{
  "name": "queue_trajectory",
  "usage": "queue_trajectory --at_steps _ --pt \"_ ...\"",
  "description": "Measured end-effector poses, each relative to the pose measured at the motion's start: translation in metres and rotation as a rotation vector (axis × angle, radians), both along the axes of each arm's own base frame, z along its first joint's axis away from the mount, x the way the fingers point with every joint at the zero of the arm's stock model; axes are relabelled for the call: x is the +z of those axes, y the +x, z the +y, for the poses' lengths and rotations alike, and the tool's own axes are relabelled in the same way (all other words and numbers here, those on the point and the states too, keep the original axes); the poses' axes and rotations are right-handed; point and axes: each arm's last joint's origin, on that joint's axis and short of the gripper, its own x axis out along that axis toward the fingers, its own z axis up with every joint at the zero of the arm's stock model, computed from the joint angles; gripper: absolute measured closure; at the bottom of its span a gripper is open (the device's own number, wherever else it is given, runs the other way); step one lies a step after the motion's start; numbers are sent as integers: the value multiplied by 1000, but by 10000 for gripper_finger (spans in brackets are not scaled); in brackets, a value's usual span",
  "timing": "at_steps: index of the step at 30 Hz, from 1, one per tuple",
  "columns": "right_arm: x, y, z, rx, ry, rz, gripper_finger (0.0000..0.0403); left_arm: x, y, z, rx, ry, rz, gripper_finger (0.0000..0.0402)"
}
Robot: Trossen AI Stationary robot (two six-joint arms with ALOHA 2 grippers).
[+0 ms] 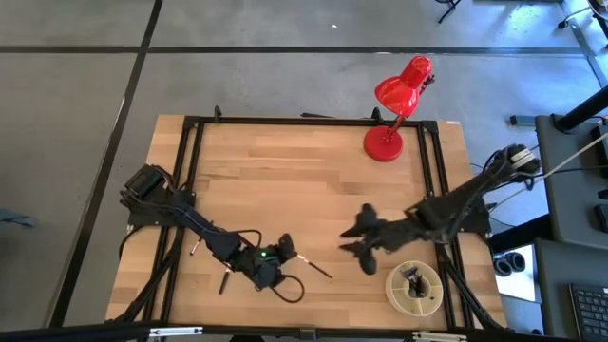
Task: Put items in baskets/containers
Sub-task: Put the black eyeshadow brush into the yellow pen organizer
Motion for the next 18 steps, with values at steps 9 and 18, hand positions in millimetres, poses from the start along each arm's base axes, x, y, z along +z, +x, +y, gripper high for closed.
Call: queue_trajectory --at_steps 9,18 --pt "-54 58 -16 59 213 151 156 6 28 -1 -68 267 -64 398" --pt "-81 78 -15 173 221 177 173 11 38 2 -106 346 -125 398"
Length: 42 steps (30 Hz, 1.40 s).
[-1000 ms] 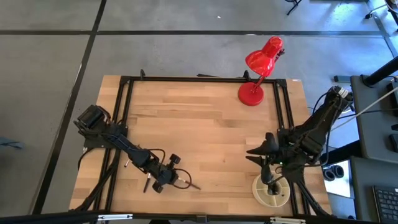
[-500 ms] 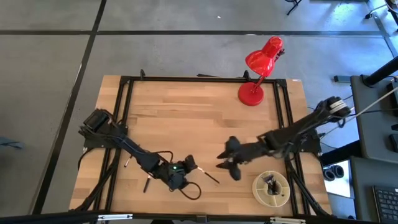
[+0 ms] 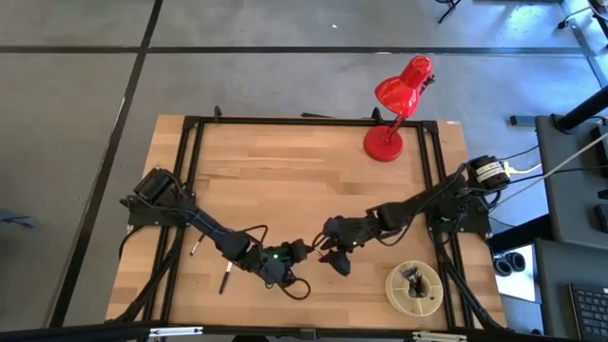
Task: Put items in baskets/containers
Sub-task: Put the black eyeshadow brush into the yellow pen organizer
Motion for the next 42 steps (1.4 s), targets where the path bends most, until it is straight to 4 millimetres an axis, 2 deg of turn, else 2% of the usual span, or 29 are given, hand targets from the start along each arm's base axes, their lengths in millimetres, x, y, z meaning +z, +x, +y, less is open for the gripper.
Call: queue_trajectory --at_steps 5,8,11,12,16,20,24,28,33,38,42 --pt "2 2 0 41 15 -24 218 0 2 1 -16 -21 -2 398" --pt "1 1 0 64 14 -17 280 0 2 2 -13 -25 -3 398" --pt "0 0 0 69 3 -4 365 1 3 3 -13 -30 -7 398" --pt "0 0 0 81 -8 -8 378 2 3 2 -12 -36 -11 398" --pt "4 1 1 47 -48 19 379 2 5 7 19 -85 -26 395" --pt "24 -7 14 -21 -244 38 379 7 10 12 119 -219 -144 377" --pt "56 -31 30 -124 -444 23 379 21 15 18 244 -422 -320 340" --pt "80 -69 46 -219 -514 -30 379 27 16 23 287 -550 -380 294" --pt "88 -121 59 -287 -528 -7 379 33 11 25 380 -655 -446 240" --pt "91 -171 77 -200 -413 54 379 31 7 24 450 -711 -476 207" --pt "97 -198 85 -133 -388 7 379 30 7 24 440 -719 -461 195"
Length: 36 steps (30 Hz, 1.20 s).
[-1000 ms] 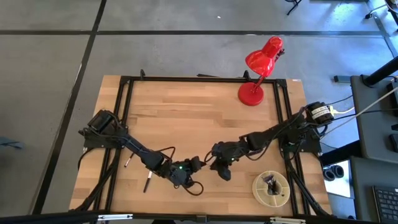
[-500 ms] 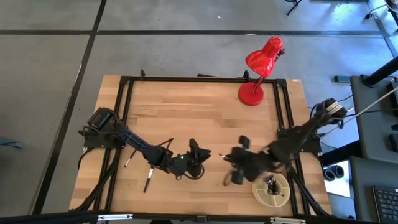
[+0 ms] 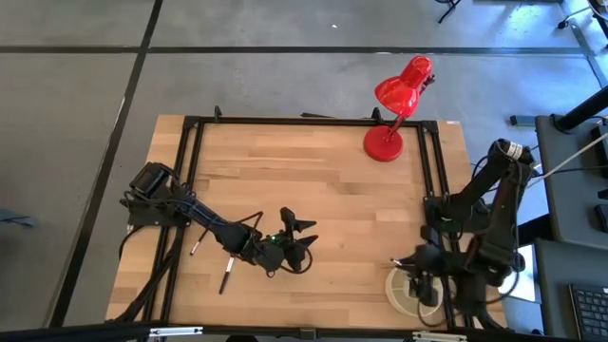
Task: Put items in baskets/containers
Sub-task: Put the black eyeshadow brush into the yellow pen organizer
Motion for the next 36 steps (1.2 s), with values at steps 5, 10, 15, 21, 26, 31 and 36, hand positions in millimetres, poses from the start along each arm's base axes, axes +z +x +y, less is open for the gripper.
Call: queue_trajectory --at_steps 5,10,15,21,26,31,36 --pt "10 -20 2 44 -98 -200 379 0 2 5 25 -10 -8 196" --pt "16 -32 4 72 -81 -267 379 -3 1 7 40 -30 6 197" --pt "12 -39 16 102 -14 -255 379 -6 -1 7 46 -34 34 197" --pt "-1 -37 34 116 -29 -249 379 -11 -4 8 59 -43 71 197" --pt "-17 -34 46 122 -94 -226 378 -12 -4 8 64 -55 76 197" --pt "-29 -33 52 103 -91 -191 362 -12 -4 8 64 -55 75 197" --pt "-36 -34 53 106 -104 -124 359 -13 -4 8 47 -59 83 197"
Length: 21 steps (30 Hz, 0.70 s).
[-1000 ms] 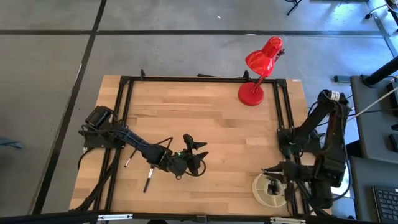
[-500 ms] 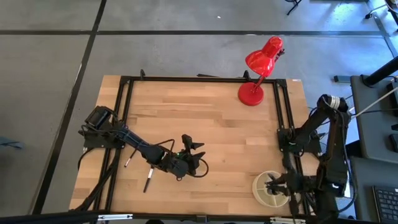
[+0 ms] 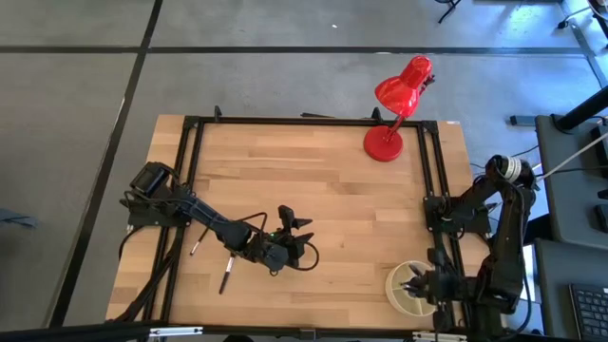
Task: Put items in baskets/containers
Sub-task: Put the black eyeshadow brush into the yellow pen organizer
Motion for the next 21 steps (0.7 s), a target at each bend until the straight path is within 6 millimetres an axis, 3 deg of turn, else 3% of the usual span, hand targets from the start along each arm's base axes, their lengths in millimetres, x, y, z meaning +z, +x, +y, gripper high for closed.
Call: queue_trajectory --at_steps 9,15,21 --pt "-3 -2 -3 -44 65 93 293 0 0 -1 -27 -16 7 194" --pt "3 -1 -20 -99 27 120 249 -2 -2 -2 -24 -25 22 196" --pt "27 17 -40 -154 -5 -35 245 -2 -33 -9 -55 -166 217 195"
